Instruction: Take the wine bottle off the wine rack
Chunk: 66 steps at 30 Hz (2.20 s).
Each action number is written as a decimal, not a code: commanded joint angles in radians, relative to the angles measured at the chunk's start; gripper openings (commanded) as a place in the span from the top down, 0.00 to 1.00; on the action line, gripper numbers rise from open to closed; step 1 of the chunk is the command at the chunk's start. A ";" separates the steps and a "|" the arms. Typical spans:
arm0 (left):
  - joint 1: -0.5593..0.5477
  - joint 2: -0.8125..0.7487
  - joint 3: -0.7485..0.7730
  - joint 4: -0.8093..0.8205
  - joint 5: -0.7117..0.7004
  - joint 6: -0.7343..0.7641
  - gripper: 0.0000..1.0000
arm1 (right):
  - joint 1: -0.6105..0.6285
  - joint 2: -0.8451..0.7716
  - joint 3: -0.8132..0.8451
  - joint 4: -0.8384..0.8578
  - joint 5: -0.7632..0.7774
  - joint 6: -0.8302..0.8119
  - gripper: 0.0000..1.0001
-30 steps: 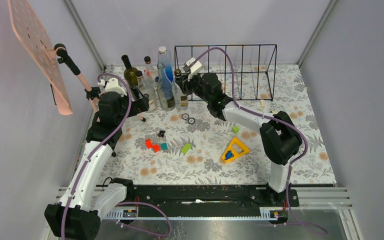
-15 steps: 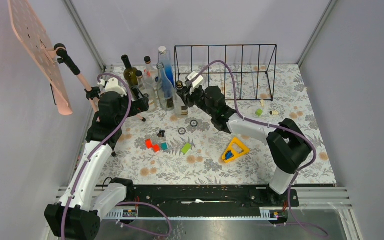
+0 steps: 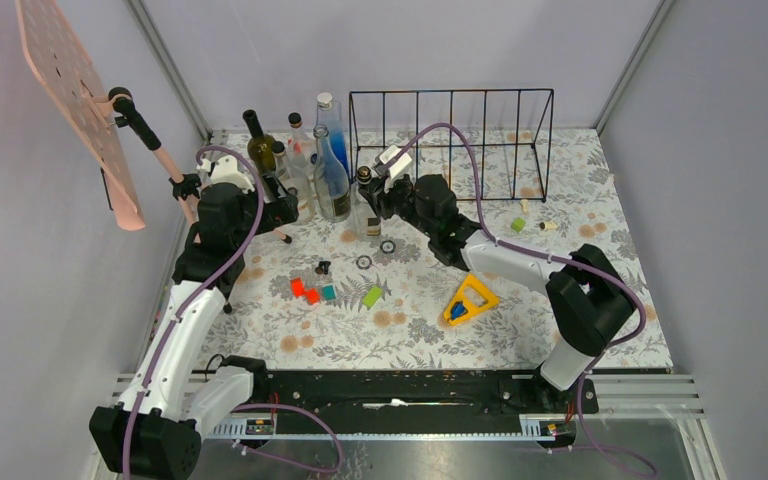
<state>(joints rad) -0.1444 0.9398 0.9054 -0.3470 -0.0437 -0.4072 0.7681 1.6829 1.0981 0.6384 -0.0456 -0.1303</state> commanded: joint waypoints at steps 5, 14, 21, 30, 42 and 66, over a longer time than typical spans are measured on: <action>0.005 0.002 0.003 0.031 0.006 0.011 0.01 | 0.013 -0.036 0.051 -0.023 0.016 0.011 0.84; 0.005 0.004 0.004 0.029 0.002 0.013 0.01 | 0.013 0.034 0.127 -0.053 0.041 0.064 0.61; 0.005 0.003 0.004 0.028 -0.002 0.015 0.01 | 0.012 0.069 0.172 -0.070 0.065 0.070 0.52; 0.005 0.006 0.006 0.025 0.001 0.015 0.01 | 0.012 0.082 0.194 -0.097 0.097 0.074 0.37; 0.005 0.007 0.006 0.023 -0.002 0.016 0.01 | 0.013 0.153 0.290 -0.130 0.187 0.124 0.36; 0.006 -0.005 0.009 0.037 0.010 0.017 0.01 | 0.012 -0.123 0.309 -0.221 0.212 0.101 1.00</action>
<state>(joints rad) -0.1444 0.9508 0.9054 -0.3500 -0.0437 -0.4004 0.7734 1.7584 1.3762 0.3080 0.1223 -0.0002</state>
